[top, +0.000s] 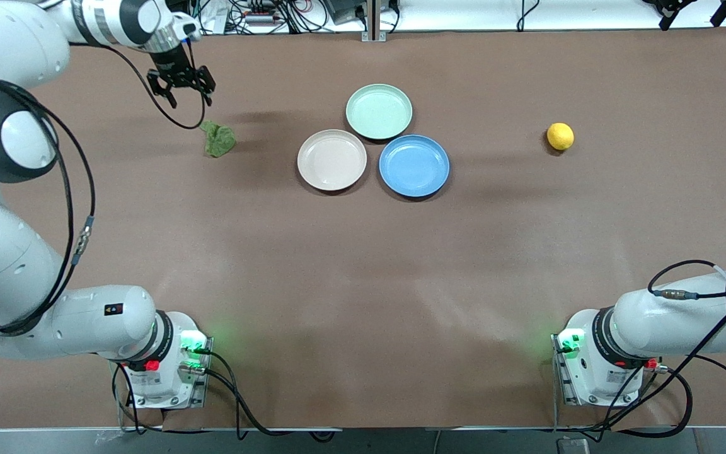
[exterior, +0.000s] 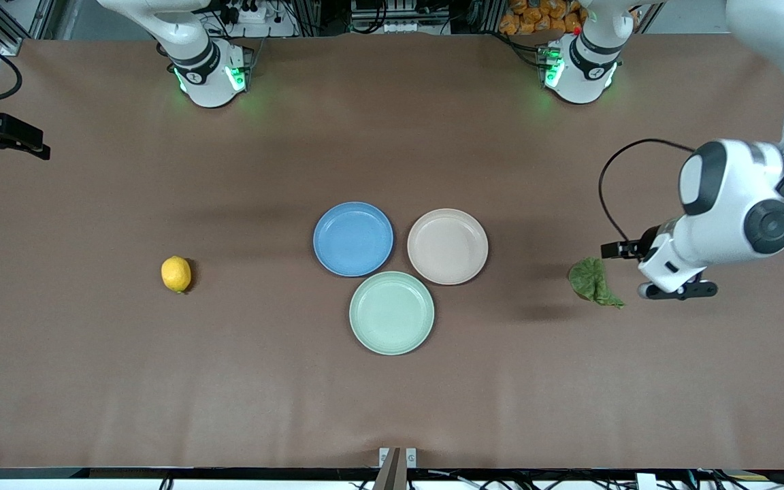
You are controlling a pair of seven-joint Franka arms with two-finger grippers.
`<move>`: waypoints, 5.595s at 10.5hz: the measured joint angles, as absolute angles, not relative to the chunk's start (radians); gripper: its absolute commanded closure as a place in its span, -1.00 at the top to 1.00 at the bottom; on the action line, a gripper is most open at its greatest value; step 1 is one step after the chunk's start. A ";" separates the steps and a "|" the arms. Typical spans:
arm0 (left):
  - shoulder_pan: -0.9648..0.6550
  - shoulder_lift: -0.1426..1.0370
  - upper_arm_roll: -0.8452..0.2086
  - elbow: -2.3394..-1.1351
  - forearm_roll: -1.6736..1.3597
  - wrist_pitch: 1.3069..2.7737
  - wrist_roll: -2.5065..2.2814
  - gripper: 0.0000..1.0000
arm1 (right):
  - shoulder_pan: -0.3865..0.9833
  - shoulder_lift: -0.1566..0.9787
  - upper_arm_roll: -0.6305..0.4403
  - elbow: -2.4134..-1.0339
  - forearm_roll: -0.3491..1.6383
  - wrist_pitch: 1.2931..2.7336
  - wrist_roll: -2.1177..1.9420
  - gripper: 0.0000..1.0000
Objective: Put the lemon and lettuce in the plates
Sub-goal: 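Move the left gripper down over the green lettuce leaf, then grasp the lettuce with the left gripper while the right gripper reaches the lemon, then carry the lettuce onto the beige plate while the right gripper grasps the lemon, then release the lettuce and raise the left gripper while the right gripper carries the lemon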
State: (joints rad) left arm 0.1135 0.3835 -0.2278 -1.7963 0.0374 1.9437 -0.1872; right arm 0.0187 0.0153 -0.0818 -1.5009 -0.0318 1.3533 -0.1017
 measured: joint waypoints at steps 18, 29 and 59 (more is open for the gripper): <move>0.054 0.694 -0.205 -1.701 0.182 2.087 -0.301 -0.48 | 0.049 0.301 -0.071 -1.938 0.048 2.037 -0.101 1.00; 0.018 0.647 -0.219 -1.637 0.182 2.047 -0.395 -1.00 | 0.051 0.445 -0.071 -2.096 0.052 2.453 -0.101 1.00; -0.124 0.312 -0.242 -1.468 0.226 1.772 -0.605 1.00 | 0.523 0.569 0.086 -1.841 0.056 2.374 0.530 -1.00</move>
